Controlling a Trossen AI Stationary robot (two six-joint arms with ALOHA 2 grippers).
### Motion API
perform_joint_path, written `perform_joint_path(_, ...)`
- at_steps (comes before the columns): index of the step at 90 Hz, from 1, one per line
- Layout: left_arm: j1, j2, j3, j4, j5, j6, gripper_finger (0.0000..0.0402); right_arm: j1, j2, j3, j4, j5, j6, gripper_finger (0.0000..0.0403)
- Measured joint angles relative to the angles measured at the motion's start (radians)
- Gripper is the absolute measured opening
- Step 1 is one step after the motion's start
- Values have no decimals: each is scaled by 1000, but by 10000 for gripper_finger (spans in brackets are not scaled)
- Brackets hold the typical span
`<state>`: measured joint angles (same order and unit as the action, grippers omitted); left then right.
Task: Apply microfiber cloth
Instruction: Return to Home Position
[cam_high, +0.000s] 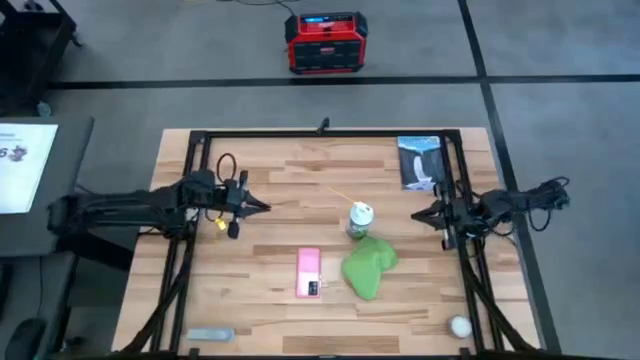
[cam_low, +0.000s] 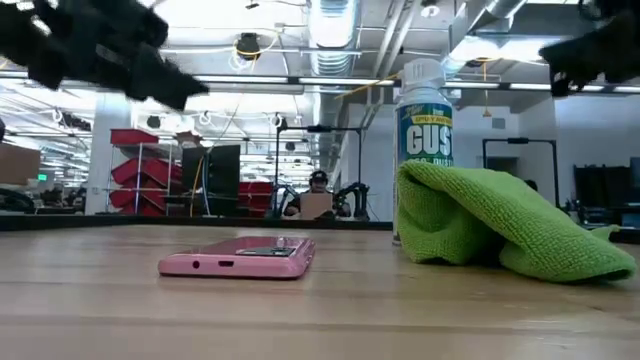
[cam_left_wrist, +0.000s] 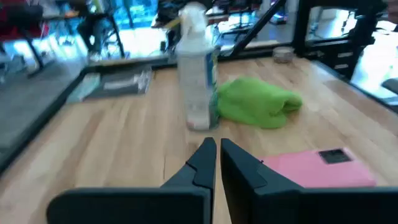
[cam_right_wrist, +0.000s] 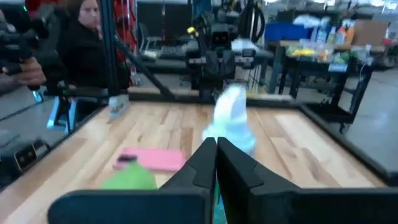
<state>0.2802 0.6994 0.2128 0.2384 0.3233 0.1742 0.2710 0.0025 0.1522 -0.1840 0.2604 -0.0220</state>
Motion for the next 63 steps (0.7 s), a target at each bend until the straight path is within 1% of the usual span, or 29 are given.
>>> perform_joint_path(12, 13, 4, -71, 134, 62, -6, 0, -55, 0, -33, 58, -65, 17, 0)
perform_joint_path(20, 13, -29, -89, 123, 67, -8, 0, -85, 0, -52, 94, -128, 14, 0)
perform_joint_path(27, 11, -82, -101, 105, 67, -10, 0, -105, 0, -63, 89, -146, 20, 0)
perform_joint_path(42, 9, -269, -145, -7, 64, -31, 0, -124, 0, -67, 96, -186, 22, 0)
perform_joint_path(55, 9, -462, -165, -154, 21, -38, 0, -124, 0, -69, 95, -187, 0, 0)
perform_joint_path(63, 8, -573, -186, -192, 4, -36, 0, -125, 0, -96, 134, -187, -15, 0)
